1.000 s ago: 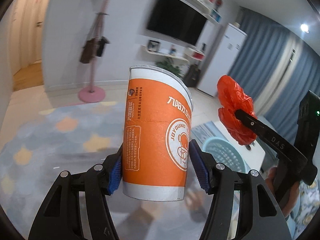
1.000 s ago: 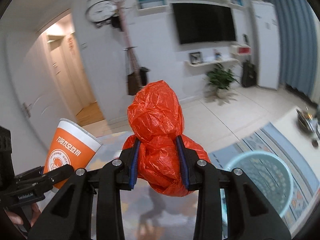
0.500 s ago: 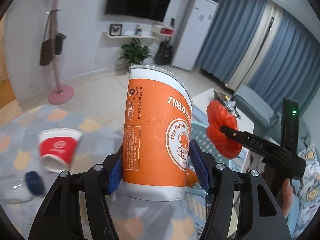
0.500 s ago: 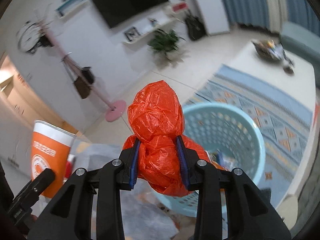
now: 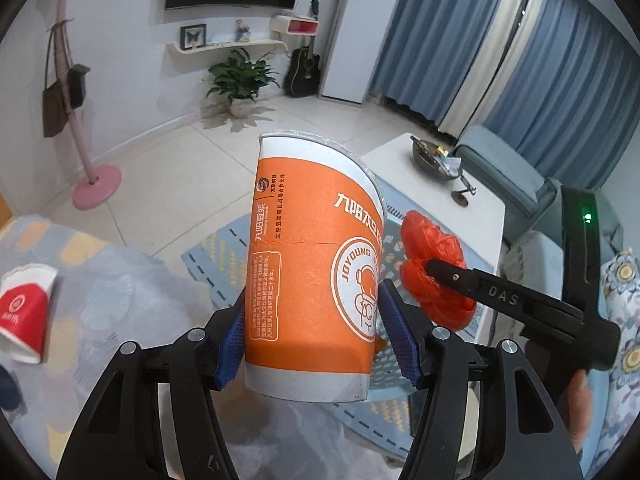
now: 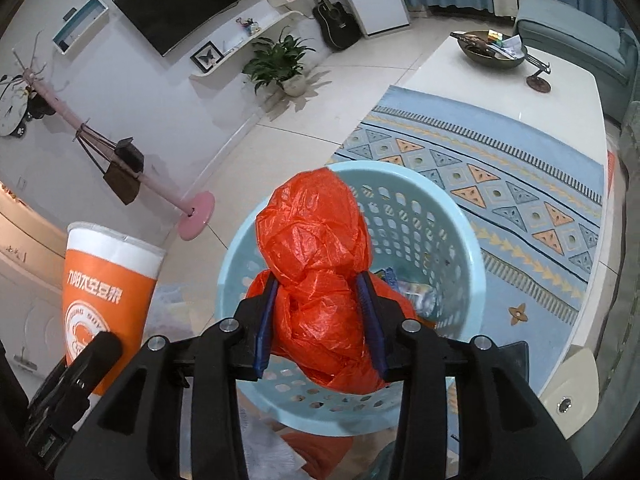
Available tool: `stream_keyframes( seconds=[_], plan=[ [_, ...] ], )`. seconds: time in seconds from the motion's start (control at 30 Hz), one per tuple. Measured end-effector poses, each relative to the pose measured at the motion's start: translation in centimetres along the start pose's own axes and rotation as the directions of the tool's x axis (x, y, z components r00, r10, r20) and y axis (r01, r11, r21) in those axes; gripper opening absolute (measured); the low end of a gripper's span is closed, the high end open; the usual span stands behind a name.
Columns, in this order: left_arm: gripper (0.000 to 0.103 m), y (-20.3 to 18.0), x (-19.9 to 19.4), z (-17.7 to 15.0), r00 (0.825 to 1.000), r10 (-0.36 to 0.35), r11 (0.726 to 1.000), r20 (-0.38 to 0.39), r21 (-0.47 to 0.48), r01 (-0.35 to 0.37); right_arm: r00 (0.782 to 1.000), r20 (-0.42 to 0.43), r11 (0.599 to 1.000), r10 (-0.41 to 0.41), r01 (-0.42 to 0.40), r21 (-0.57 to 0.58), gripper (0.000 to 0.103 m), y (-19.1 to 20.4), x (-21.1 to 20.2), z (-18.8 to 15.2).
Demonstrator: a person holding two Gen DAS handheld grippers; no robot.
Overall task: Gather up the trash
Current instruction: 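Carry the orange cup and plastic bag to the basket and open both tools, then grasp the plastic bottle with the left tool while the right tool grasps the red-white cup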
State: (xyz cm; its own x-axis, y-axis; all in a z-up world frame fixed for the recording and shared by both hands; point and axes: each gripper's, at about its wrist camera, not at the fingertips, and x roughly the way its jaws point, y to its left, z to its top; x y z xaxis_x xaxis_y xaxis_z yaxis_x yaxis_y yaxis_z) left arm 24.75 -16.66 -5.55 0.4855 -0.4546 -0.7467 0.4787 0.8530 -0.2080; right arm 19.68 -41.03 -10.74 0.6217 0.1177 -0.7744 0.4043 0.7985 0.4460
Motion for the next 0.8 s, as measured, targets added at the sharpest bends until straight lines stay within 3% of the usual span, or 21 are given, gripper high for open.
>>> stream_keyframes(
  seconds=[0.13,0.2,0.27,0.53,0.8],
  plan=[
    [0.072,-0.1,0.6,0.2,1.0,-0.001,1.0,-0.014,-0.023,0.001,1.0,-0.011,1.0,0.002,-0.002,-0.007,0.042,-0.2,0.3,0.1],
    [0.074,0.0,0.5,0.1,1.0,-0.01,1.0,-0.013,-0.029,0.01,1.0,-0.002,1.0,-0.001,0.001,-0.02,0.044,-0.1,0.0,0.1],
    [0.077,0.0,0.5,0.0,1.0,-0.011,1.0,-0.013,-0.029,0.01,1.0,0.011,1.0,-0.001,0.001,-0.023,0.054,0.0,-0.3,0.1],
    [0.078,0.8,-1.3,-0.9,1.0,-0.018,0.999,0.015,-0.047,0.019,0.999,0.026,0.998,0.021,-0.02,-0.057,0.054,1.5,-1.4,-0.3],
    [0.078,2.3,-6.3,-2.2,0.993,0.006,0.997,0.114,-0.072,0.002,0.993,0.11,0.97,0.042,-0.014,-0.244,0.054,7.6,-4.7,-2.3]
  ],
)
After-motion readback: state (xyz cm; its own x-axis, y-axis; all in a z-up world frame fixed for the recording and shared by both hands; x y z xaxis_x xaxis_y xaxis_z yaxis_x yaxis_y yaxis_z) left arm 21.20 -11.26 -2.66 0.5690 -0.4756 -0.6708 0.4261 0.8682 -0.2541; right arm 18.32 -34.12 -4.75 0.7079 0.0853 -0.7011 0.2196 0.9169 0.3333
